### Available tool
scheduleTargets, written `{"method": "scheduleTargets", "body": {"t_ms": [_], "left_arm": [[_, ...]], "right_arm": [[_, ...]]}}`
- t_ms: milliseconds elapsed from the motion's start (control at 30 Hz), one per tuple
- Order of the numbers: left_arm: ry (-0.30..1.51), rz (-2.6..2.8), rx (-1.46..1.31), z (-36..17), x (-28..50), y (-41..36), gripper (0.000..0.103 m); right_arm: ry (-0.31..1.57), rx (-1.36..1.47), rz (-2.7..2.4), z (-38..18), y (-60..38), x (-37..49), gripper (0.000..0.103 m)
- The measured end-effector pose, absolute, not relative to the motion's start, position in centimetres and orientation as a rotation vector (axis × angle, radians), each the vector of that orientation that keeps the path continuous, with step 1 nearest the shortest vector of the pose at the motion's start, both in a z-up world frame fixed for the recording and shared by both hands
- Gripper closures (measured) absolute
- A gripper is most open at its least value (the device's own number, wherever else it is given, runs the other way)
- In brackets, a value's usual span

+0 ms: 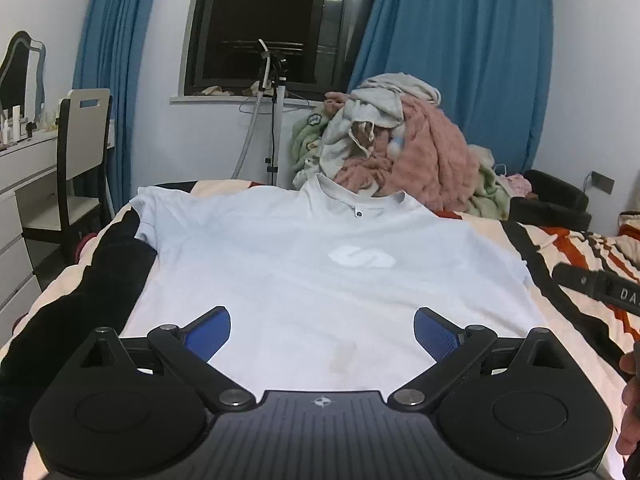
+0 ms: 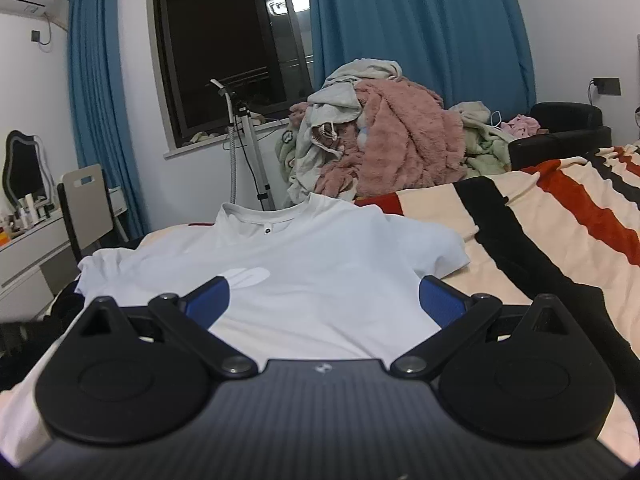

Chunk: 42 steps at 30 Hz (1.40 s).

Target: Fold clothes

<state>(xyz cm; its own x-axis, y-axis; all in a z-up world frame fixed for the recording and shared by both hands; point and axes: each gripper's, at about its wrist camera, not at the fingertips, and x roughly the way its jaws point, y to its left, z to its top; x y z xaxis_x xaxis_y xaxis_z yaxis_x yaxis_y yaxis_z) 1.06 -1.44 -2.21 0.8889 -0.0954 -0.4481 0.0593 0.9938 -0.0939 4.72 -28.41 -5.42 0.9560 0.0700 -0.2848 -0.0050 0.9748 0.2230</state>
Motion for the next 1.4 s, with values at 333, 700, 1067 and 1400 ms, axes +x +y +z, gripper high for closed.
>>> {"method": "scheduleTargets", "body": {"t_ms": [333, 700, 1067, 1400], "left_arm": [[0.496, -0.092, -0.144, -2.9, 2.4, 0.0, 0.001], [0.533, -0.084, -0.151, -3.9, 3.3, -0.4, 0.001], [0.578, -0.172, -0.378, -6.0, 6.2, 1.1, 0.0], [0.636, -0.286, -0.48, -9.6, 10.0, 0.3, 0.0]], "right_arm": [[0.323, 0.261, 0.029, -6.3, -29.2, 5.5, 0.0], [0.402, 0.733, 0.025, -11.2, -37.2, 9.9, 0.026], [0.385, 1.181, 0.035, -19.5, -48.0, 17.2, 0.038], [0.417, 1.142, 0.295, -20.9, -45.8, 27.8, 0.053]]}}
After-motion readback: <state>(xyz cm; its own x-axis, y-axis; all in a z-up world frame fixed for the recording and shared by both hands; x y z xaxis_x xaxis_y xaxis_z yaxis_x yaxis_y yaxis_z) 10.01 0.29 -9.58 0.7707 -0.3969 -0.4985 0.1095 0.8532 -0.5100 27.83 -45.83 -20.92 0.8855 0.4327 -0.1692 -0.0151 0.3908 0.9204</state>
